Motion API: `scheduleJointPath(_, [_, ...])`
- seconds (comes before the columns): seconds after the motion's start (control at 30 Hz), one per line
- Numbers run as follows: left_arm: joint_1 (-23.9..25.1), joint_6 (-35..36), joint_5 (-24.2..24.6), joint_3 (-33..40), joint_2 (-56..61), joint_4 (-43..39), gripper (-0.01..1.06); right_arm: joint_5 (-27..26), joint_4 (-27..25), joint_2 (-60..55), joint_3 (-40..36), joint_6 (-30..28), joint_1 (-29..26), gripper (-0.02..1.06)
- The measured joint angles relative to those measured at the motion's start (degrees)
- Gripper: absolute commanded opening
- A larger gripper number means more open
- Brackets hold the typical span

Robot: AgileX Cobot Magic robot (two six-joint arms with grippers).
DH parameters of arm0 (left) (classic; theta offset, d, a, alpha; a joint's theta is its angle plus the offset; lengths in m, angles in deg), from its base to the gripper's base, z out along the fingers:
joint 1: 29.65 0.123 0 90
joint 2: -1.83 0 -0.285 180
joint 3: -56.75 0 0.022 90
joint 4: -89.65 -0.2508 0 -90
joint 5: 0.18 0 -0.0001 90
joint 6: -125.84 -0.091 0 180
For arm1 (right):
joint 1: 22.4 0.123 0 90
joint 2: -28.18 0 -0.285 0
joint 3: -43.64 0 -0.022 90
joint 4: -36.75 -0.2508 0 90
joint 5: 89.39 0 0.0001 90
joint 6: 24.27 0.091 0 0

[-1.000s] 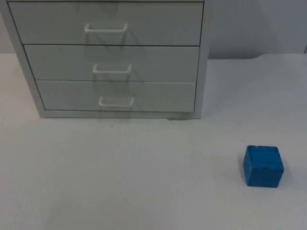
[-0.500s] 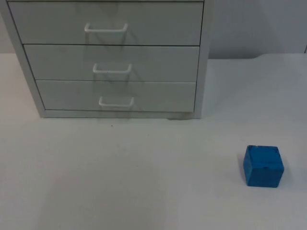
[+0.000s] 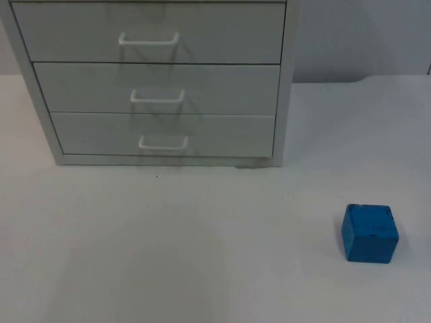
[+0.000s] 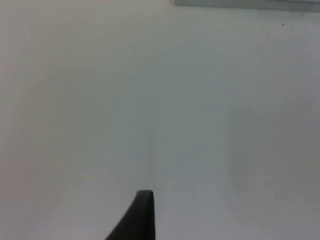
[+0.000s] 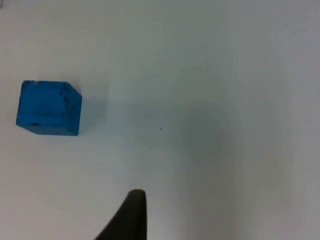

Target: Open the drawer with the left hand, place the block into the drawer with the right hand, then close the drawer with the left hand.

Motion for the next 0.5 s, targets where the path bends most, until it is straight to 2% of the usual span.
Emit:
scheduleJointPath(0.03, [0.0, 0.0, 0.13, 0.0, -0.78, 0.15, 0.85, -0.11, 0.0, 0.0, 0.0, 0.0, 0.0, 1.05])
scheduleJointPath(0.07, [0.0, 0.0, 0.13, 0.0, -0.78, 0.15, 0.81, -0.11, 0.0, 0.0, 0.0, 0.0, 0.0, 1.05])
scheduleJointPath(0.23, [0.0, -3.78, 0.22, 0.0, -6.79, 3.04, 0.8, -0.11, -0.12, 0.0, 0.0, 0.0, 0.0, 1.05])
scheduleJointPath(0.37, [-0.11, -13.09, -0.02, -0.89, -16.22, 11.16, 0.8, -0.23, -0.86, 0.0, 0.0, 0.0, 0.0, 1.05])
scheduleJointPath(0.5, [-1.3, -17.46, -0.09, -3.74, -22.54, 13.34, 0.8, -0.23, -1.07, 0.0, 0.0, 0.0, 0.0, 1.05])
